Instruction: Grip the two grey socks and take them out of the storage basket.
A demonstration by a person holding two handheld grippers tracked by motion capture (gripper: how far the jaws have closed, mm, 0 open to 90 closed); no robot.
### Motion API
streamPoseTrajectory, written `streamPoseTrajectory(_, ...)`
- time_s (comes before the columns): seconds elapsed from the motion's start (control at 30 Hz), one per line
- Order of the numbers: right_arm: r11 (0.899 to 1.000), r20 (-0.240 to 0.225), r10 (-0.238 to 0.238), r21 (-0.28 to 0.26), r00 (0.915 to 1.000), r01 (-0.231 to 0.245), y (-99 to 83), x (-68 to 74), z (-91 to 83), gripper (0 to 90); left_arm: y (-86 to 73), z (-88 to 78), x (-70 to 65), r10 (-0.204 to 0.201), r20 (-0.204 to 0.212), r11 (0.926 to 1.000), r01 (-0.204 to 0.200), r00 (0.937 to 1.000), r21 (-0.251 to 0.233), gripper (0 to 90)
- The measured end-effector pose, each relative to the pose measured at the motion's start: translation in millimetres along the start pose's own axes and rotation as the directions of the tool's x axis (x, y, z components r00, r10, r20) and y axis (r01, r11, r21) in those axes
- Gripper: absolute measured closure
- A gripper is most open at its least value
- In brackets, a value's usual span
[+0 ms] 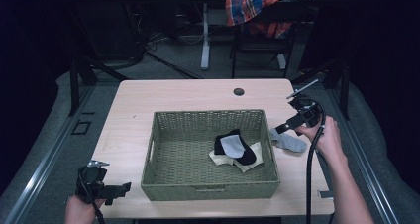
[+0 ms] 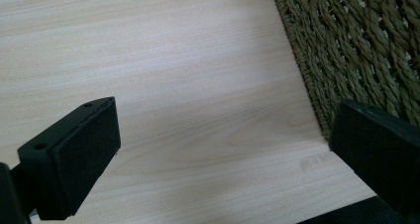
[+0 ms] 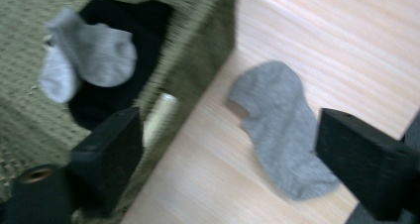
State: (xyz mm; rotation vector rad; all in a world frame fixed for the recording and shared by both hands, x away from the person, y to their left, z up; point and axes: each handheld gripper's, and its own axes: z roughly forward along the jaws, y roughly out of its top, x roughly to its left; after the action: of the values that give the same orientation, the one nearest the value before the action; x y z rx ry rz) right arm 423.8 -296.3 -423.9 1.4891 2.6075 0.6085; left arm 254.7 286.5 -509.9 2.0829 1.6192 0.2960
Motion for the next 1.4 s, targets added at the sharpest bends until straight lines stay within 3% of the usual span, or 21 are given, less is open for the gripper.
streamPoseTrajectory(0.07, 1.000, -0.007, -0.028, 0.002, 0.9996, 0.028, 4.5, 10.6, -2.3, 1.3, 0.0, 0.1, 0.1, 0.001, 0.000, 1.0000, -0.001, 1.0000, -0.001, 0.0)
streamPoseTrajectory(0.27, 0.993, -0.015, -0.120, -0.015, 0.9927, 0.119, 17.1, 41.9, -7.4, 0.0, 0.0, 0.2, 0.0, 0.000, 0.000, 1.0000, 0.000, 1.0000, -0.001, 0.0)
streamPoseTrajectory(0.37, 0.983, -0.014, -0.180, -0.040, 0.9836, 0.179, 23.7, 56.2, -7.6, 0.6, 0.0, 0.0, -0.1, 0.000, -0.001, 1.0000, 0.000, 1.0000, 0.000, 0.0)
streamPoseTrajectory(0.47, 0.975, -0.030, -0.223, -0.024, 0.9745, 0.222, 31.2, 67.2, -3.5, 0.5, -0.2, 0.1, 0.1, -0.001, -0.001, 1.0000, 0.001, 1.0000, 0.000, 0.0)
streamPoseTrajectory(0.7, 0.967, -0.066, -0.254, -0.024, 0.9650, 0.253, 44.0, 84.7, 11.0, 3.7, -0.3, 0.0, 0.1, -0.001, -0.001, 1.0000, 0.001, 1.0000, -0.002, 0.0)
streamPoseTrajectory(0.87, 0.963, -0.101, -0.269, -0.035, 0.9577, 0.267, 48.5, 93.9, 20.7, 12.3, -0.2, 0.4, 0.2, -0.002, -0.001, 1.0000, 0.002, 1.0000, 0.001, 0.0)
streamPoseTrajectory(0.9, 0.960, -0.103, -0.281, -0.017, 0.9542, 0.281, 50.0, 93.8, 22.2, 14.3, -0.1, 0.6, 0.2, 0.000, 0.001, 1.0000, 0.000, 1.0000, 0.001, 0.0)
streamPoseTrajectory(1.13, 0.962, -0.121, -0.271, 0.015, 0.9551, 0.274, 53.8, 98.8, 38.9, 25.0, -0.2, 0.8, 0.2, -0.001, 0.002, 1.0000, 0.001, 1.0000, 0.003, 0.0)
streamPoseTrajectory(1.4, 0.950, -0.127, -0.298, 0.055, 0.9460, 0.307, 60.6, 109.4, 54.8, 38.3, -0.2, 0.9, 0.1, 0.000, 0.002, 1.0000, 0.000, 1.0000, 0.002, 0.0)
